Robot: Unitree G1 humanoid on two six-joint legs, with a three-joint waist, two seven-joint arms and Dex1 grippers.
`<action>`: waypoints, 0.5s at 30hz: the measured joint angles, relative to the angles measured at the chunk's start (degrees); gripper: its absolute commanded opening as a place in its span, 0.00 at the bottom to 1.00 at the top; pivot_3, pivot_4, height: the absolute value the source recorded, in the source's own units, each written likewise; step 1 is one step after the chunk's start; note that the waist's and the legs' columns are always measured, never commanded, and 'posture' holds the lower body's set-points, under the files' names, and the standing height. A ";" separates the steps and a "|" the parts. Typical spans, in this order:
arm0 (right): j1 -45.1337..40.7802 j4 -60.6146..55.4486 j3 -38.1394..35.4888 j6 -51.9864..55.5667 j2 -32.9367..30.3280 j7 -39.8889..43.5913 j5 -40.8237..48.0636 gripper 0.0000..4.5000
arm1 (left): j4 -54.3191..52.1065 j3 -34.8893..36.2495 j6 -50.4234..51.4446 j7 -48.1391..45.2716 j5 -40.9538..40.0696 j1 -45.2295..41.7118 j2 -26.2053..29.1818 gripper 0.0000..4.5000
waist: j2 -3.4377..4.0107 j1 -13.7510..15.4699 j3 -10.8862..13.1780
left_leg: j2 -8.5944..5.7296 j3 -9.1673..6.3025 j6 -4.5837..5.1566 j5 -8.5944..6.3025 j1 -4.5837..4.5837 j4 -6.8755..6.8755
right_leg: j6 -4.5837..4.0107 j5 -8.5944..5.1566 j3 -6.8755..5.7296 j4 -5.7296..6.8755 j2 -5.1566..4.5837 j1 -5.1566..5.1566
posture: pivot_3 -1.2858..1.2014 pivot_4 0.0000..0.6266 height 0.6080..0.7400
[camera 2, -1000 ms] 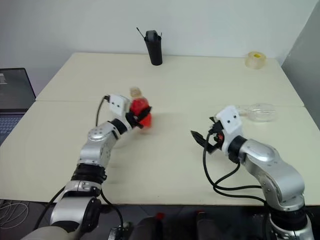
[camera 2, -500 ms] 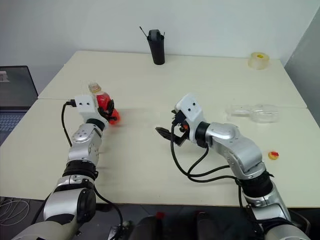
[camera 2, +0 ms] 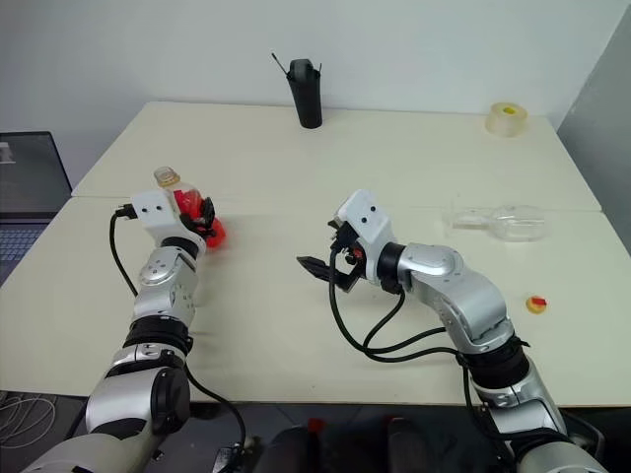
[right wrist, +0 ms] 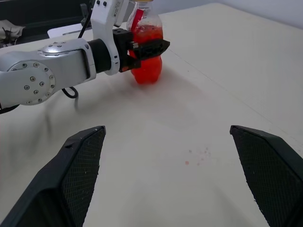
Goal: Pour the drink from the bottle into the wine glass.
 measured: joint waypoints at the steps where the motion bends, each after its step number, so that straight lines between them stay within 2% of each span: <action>1: 0.00 0.00 0.00 0.00 0.03 0.02 -0.06 1.00 | 0.00 0.00 0.02 0.00 -0.06 0.02 0.00 0.91 | 0.00 -0.01 0.00 | 0.00 0.00 0.00 0.00 0.00 0.00 | 0.00 0.00 0.00 0.00 0.00 0.00 | 0.52 0.24 1.00; 2: 0.00 0.00 0.00 0.00 0.09 0.06 -0.22 1.00 | 0.00 0.00 0.07 0.01 -0.12 0.07 0.00 0.99 | 0.00 -0.01 0.00 | 0.00 0.00 0.00 0.00 0.00 0.00 | 0.00 0.00 0.00 0.00 0.00 0.00 | 0.52 0.24 1.00; 3: 0.00 0.00 0.00 0.00 0.11 0.10 -0.37 1.00 | -0.01 0.00 0.09 0.02 -0.18 0.21 0.00 1.00 | 0.00 -0.01 0.00 | 0.00 0.00 0.00 0.00 0.00 0.00 | 0.00 0.00 0.00 0.00 0.00 0.00 | 0.52 0.24 1.00; 9: 0.00 0.12 0.00 -0.01 0.52 0.62 -0.51 1.00 | -0.31 0.01 0.36 0.08 -0.23 1.56 0.06 1.00 | 0.00 -0.01 0.00 | 0.01 0.00 0.00 0.00 0.00 0.00 | 0.00 0.00 0.00 0.00 -0.02 0.00 | 0.52 0.24 1.00; 15: 0.00 0.77 0.00 -0.44 1.03 0.80 -0.75 1.00 | -5.93 -0.02 2.53 0.11 -0.45 5.14 0.06 1.00 | 0.00 -0.06 0.00 | 0.03 0.00 -0.01 0.00 0.00 0.00 | 0.00 0.00 0.02 0.01 -0.05 0.00 | 0.52 0.24 1.00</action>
